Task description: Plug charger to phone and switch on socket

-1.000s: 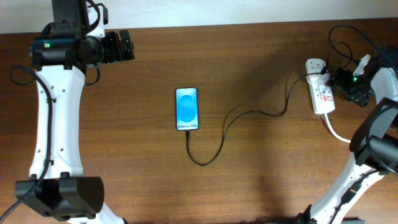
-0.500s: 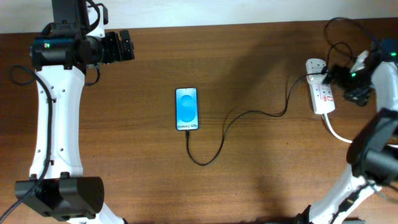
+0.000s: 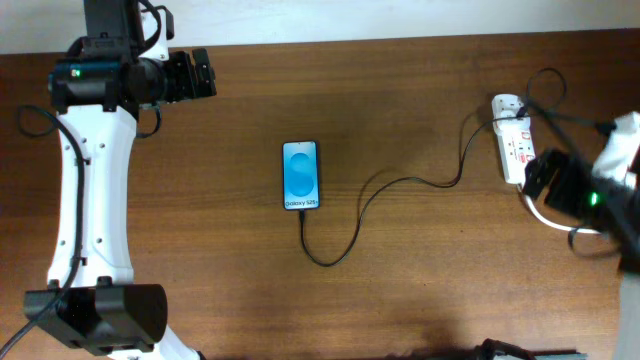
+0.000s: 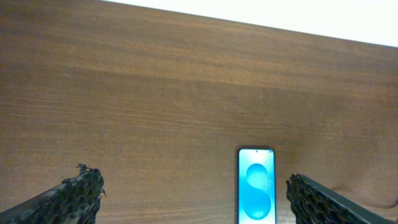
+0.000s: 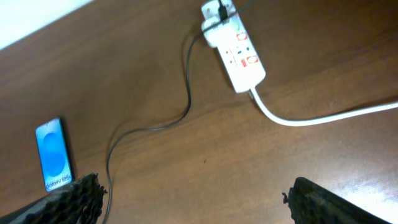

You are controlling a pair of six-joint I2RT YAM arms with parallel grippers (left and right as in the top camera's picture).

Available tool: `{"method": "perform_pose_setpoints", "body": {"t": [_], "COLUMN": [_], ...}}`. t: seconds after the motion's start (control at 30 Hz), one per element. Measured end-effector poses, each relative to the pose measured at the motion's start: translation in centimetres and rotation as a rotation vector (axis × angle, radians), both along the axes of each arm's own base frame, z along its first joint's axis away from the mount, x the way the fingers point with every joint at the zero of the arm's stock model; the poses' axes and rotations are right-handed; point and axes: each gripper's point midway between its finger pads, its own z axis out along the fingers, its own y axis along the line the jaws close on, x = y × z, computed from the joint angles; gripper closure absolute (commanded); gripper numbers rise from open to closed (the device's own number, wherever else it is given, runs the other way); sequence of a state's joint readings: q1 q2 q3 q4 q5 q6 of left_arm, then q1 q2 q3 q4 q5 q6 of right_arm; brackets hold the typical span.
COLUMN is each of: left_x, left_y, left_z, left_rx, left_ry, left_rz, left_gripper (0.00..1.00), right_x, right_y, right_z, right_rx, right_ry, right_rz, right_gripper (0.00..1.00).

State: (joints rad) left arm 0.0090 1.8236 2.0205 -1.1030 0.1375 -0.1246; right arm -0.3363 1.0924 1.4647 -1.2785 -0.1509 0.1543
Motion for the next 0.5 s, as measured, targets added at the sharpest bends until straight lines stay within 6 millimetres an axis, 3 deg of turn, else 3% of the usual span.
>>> {"method": "perform_pose_setpoints", "body": {"t": [0.1, 0.23, 0.3, 0.5], "left_x": [0.0, 0.0, 0.0, 0.0], "left_y": [0.0, 0.0, 0.0, 0.0], "left_z": [0.0, 0.0, 0.0, 0.0], "left_rx": [0.0, 0.0, 0.0, 0.0], "left_ry": [0.0, 0.0, 0.001, 0.001], "left_rz": [0.0, 0.0, 0.001, 0.0], "left_gripper": [0.0, 0.01, 0.01, 0.01], "right_x": [-5.1, -9.9, -11.1, -11.2], "right_y": [2.9, 5.9, 6.4, 6.6], "right_z": [-1.1, -1.6, -2.5, -2.6], "right_rx": [0.004, 0.067, 0.094, 0.102], "right_ry": [-0.038, -0.053, -0.004, 0.001], "right_rz": [0.049, 0.103, 0.106, 0.111], "right_gripper": [0.02, 0.02, 0.02, 0.02]}}
